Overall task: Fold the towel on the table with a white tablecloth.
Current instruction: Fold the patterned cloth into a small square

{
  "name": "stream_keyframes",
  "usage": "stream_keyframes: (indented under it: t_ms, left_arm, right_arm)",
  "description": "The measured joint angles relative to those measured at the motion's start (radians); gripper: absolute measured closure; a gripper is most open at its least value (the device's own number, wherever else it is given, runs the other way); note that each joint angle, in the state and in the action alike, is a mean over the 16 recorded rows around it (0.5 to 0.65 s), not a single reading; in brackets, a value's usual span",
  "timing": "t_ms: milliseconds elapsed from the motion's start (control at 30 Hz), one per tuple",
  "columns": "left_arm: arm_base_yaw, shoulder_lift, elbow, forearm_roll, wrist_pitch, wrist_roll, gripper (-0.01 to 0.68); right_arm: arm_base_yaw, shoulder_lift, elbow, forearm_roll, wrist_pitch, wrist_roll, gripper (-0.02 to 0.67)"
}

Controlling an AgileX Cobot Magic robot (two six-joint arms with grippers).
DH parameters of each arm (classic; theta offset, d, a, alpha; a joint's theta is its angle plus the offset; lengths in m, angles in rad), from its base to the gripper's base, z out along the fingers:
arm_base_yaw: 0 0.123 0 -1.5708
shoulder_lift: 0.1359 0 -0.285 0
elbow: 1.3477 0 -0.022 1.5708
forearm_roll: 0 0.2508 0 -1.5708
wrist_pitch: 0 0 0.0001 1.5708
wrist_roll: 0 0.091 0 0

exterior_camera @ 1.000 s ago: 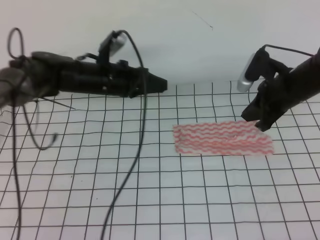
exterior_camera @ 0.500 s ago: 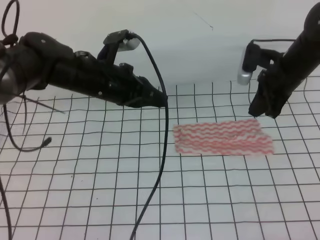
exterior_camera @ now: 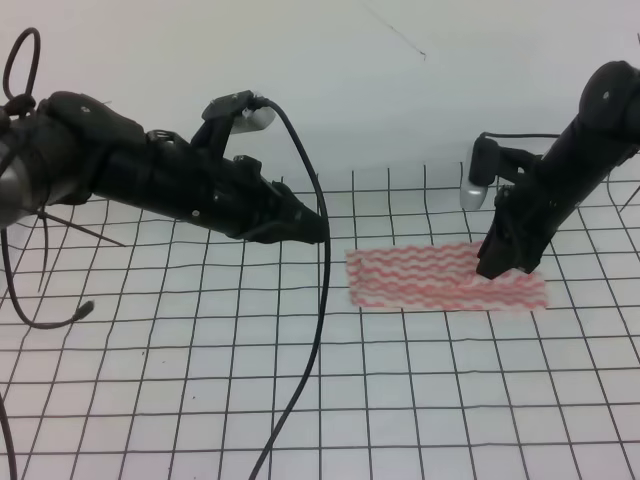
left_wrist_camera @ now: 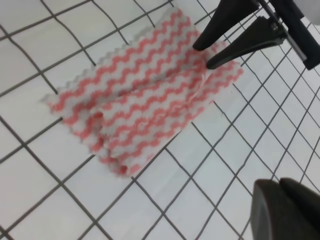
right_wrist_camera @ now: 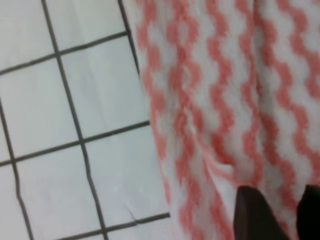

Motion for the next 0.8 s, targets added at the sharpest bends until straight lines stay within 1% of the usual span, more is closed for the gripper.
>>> stream_keyframes:
  t_ms: [200,600,800]
  left_arm:
    - [0.000,0.000,0.001,0.003,0.000,0.003,0.673]
    - [0.000,-0.002,0.001,0.003,0.000,0.006,0.673]
    - [0.000,-0.002,0.001,0.003,0.000,0.008,0.673]
  right_arm:
    - [0.000,0.018,-0.004,0.025,0.023,-0.032,0.483]
    - [0.000,0.021,-0.031,0.027,0.072,-0.062,0.621]
    - [0.000,0.022,-0.069,0.024,0.051,-0.064,0.646]
